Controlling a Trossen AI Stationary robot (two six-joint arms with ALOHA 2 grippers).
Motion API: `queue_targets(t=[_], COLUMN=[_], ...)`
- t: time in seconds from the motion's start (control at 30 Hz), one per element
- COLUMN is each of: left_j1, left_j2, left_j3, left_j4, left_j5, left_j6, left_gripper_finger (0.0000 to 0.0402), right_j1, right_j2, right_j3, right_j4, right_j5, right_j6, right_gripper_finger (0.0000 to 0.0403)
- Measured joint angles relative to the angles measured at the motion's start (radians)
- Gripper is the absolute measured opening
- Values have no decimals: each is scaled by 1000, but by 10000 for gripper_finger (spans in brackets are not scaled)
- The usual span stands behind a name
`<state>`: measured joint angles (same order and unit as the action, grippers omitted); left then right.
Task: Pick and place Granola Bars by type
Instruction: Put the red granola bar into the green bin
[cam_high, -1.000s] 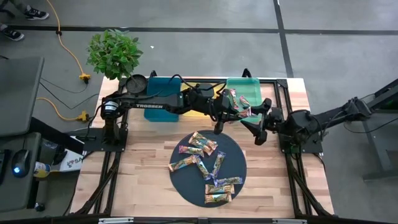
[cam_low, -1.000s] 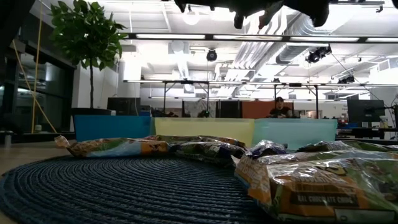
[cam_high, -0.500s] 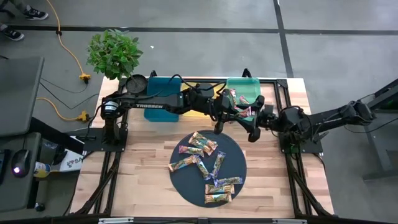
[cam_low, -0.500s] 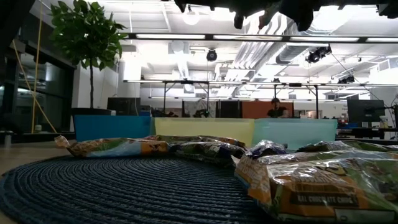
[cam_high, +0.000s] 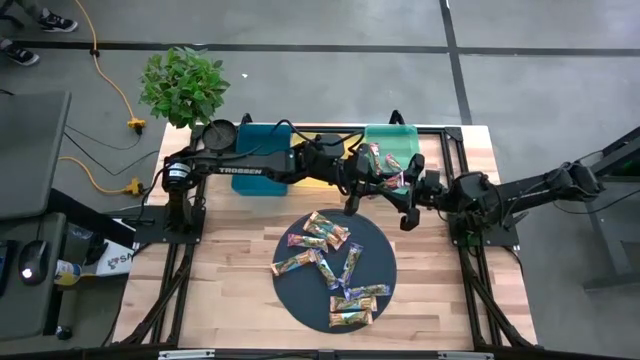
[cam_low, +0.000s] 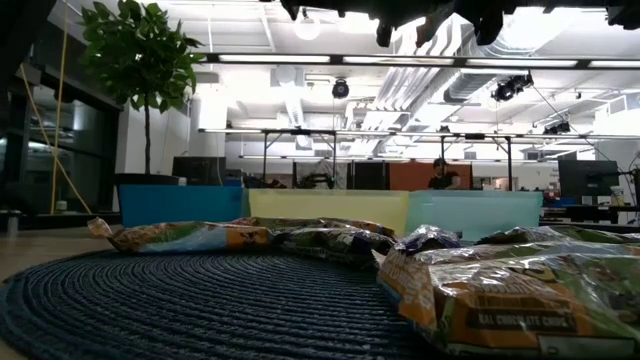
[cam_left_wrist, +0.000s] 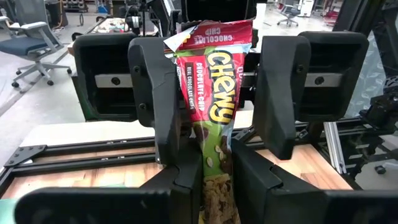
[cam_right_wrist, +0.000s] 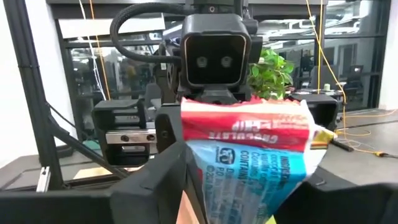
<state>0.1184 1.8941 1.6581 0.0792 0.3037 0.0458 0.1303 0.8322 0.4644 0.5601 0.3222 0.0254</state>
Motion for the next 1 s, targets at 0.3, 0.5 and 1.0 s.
queue_targets(t=[0.3, 0.5, 1.0], left_j1=[-1, -1, -1], left_j2=[0, 0, -1], left_j3=[0, 0, 0], left_j4=[3, 4, 5], left_j5=[1, 2, 3], left_j6=[0, 1, 1], left_gripper_finger=[66, 66, 66], right_j1=[0, 0, 0], right_j2=[-1, -1, -1], right_j3=[0, 0, -1], right_j4=[9, 13, 25], right_j5=[4, 19, 19], right_j6=[-6, -8, -34], right_gripper_finger=[155, 134, 78])
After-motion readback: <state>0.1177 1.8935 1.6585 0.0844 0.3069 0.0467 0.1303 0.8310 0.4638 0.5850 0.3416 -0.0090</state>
